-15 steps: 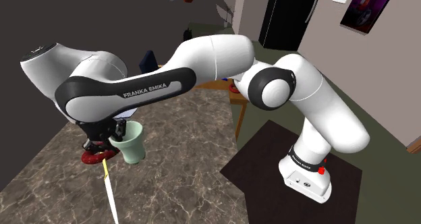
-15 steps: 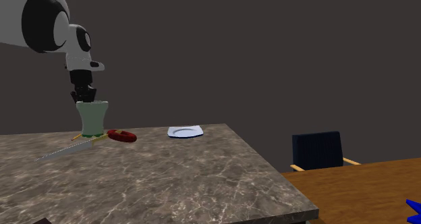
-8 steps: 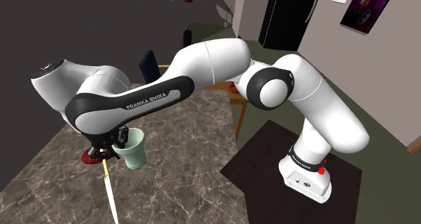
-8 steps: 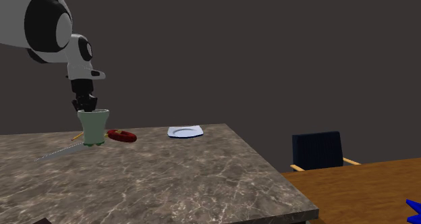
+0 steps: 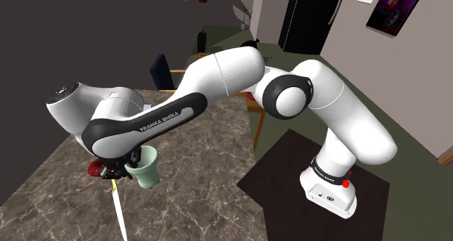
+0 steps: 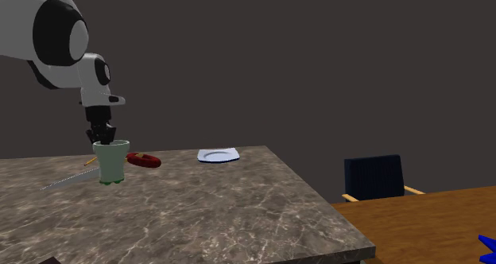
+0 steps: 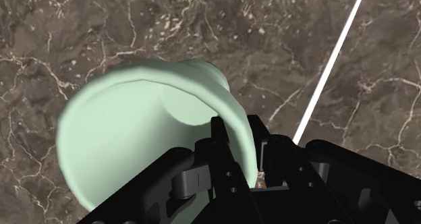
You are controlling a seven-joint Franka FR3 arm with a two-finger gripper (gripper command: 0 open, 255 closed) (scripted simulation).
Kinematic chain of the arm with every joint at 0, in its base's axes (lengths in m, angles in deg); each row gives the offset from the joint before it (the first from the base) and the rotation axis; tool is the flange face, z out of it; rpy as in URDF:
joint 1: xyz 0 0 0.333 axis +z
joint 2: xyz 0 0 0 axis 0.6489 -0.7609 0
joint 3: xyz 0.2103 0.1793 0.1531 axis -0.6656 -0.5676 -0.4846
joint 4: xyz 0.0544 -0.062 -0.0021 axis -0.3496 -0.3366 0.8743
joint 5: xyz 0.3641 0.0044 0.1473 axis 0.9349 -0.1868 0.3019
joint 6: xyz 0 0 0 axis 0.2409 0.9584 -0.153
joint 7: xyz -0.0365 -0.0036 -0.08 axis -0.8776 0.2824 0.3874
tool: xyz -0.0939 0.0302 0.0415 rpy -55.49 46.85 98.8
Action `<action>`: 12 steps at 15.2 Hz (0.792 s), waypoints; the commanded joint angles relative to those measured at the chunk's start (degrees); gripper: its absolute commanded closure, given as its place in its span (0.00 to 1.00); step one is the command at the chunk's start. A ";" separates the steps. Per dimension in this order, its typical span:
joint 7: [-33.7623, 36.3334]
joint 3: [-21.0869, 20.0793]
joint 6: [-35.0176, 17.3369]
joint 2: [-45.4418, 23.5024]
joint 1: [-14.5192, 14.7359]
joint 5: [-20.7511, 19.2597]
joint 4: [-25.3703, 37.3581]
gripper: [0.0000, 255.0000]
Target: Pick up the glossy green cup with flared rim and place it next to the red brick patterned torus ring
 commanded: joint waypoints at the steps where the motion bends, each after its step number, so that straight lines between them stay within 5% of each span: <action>1: 0.13 0.03 -0.67 -0.16 -0.04 -0.07 -0.49 1.00; 7: 0.12 0.03 -0.67 -0.17 -0.04 -0.07 -0.48 1.00; 8: 0.13 0.03 -0.67 -0.16 -0.04 -0.06 -0.49 0.00; 12: 0.13 0.03 -0.67 -0.16 -0.04 -0.06 -0.49 0.00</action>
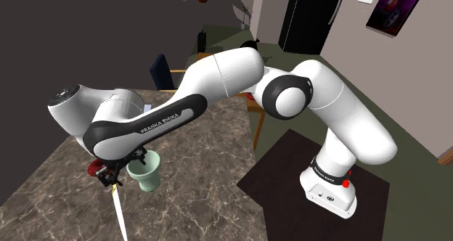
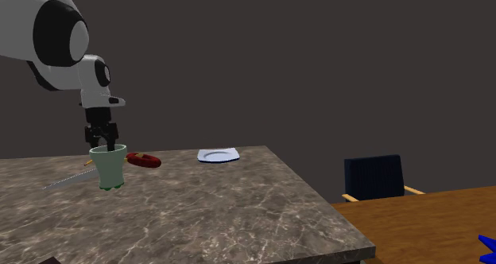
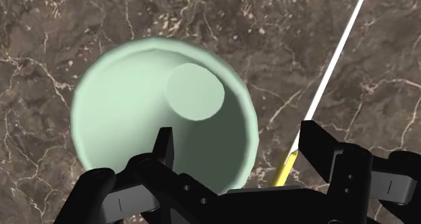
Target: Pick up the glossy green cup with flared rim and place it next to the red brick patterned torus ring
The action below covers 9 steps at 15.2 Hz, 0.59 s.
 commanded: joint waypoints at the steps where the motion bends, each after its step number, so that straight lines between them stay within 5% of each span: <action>1: 0.00 0.00 0.00 0.00 0.00 0.00 0.00 0.00; 5: -1.28 0.11 8.42 -1.66 2.05 0.33 10.49 0.00; 9: -1.28 0.11 8.42 -1.66 2.06 0.34 10.50 0.00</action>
